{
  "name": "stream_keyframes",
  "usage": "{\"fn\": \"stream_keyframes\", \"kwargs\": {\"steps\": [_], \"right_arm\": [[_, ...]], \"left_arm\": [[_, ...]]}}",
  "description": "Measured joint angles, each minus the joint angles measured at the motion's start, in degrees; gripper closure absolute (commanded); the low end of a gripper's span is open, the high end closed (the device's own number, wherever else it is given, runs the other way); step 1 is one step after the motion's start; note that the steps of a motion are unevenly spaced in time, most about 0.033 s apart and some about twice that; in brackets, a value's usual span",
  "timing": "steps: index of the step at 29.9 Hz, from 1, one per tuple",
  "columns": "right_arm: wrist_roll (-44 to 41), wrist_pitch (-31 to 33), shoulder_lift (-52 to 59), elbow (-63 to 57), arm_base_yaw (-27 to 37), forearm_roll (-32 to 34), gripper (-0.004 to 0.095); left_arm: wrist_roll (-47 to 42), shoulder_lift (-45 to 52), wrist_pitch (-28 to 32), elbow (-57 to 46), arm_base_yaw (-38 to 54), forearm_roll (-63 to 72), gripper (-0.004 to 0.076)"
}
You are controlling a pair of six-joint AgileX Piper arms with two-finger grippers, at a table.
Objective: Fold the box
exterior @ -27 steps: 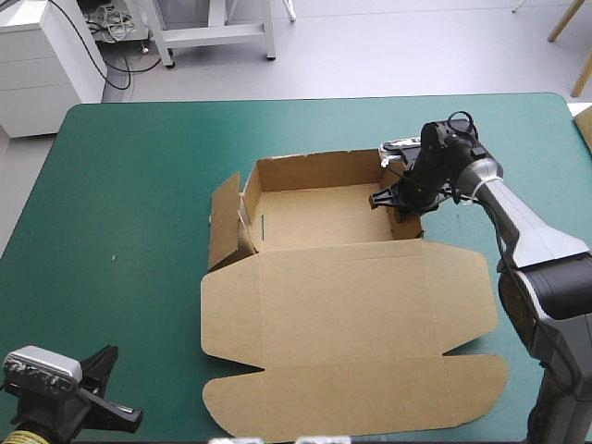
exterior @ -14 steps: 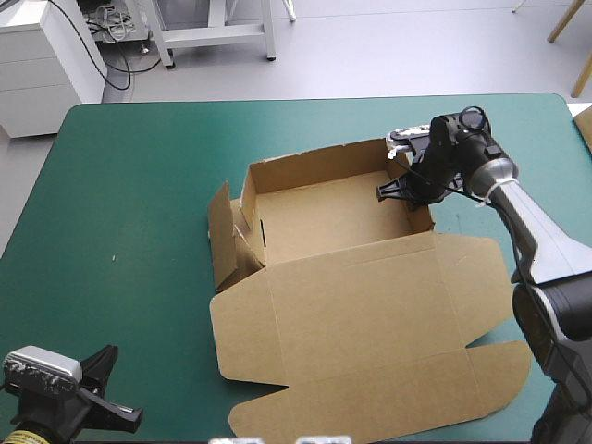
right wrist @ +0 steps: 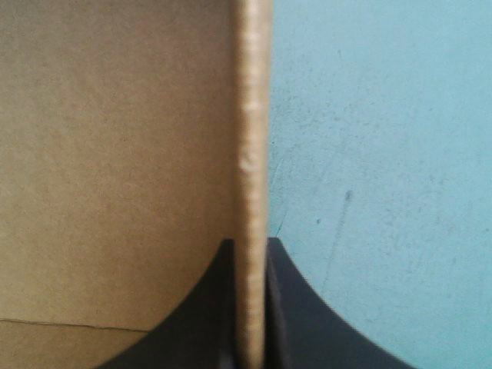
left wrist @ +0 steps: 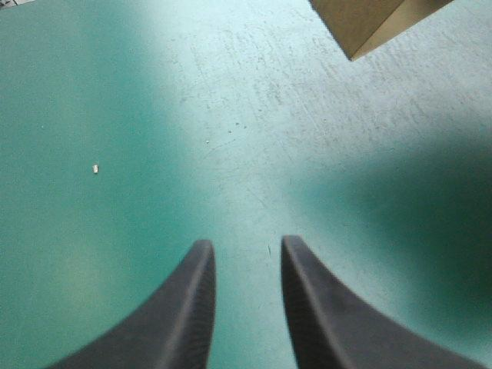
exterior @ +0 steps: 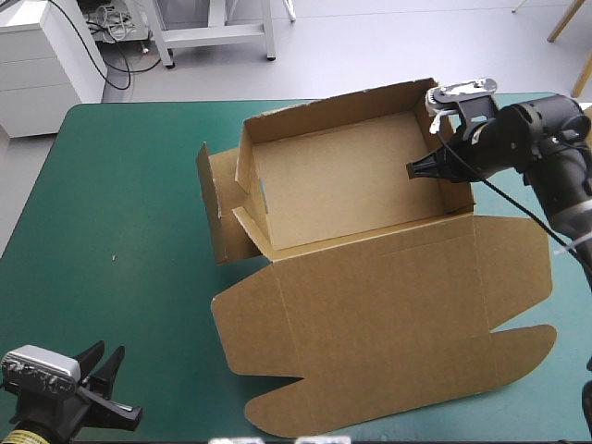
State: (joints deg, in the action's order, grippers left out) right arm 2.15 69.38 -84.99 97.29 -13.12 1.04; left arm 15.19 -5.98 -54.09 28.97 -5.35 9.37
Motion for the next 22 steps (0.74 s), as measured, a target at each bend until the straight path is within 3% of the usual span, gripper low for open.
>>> {"fn": "stream_keyframes", "kwargs": {"steps": [3,16,22], "right_arm": [[0.0,0.3,2.8,0.0,0.0,0.7,0.093],[0.0,0.8,6.8,0.0,0.0,1.9,0.093],[0.0,0.9,6.8,0.0,0.0,1.9,0.093]], "left_arm": [[0.0,0.0,0.3,0.0,0.0,0.1,0.0231],[-0.2,-0.7,6.3,0.0,0.0,3.4,0.0286],[-5.0,-10.0,9.0,0.9,0.0,2.5,0.0286]]}}
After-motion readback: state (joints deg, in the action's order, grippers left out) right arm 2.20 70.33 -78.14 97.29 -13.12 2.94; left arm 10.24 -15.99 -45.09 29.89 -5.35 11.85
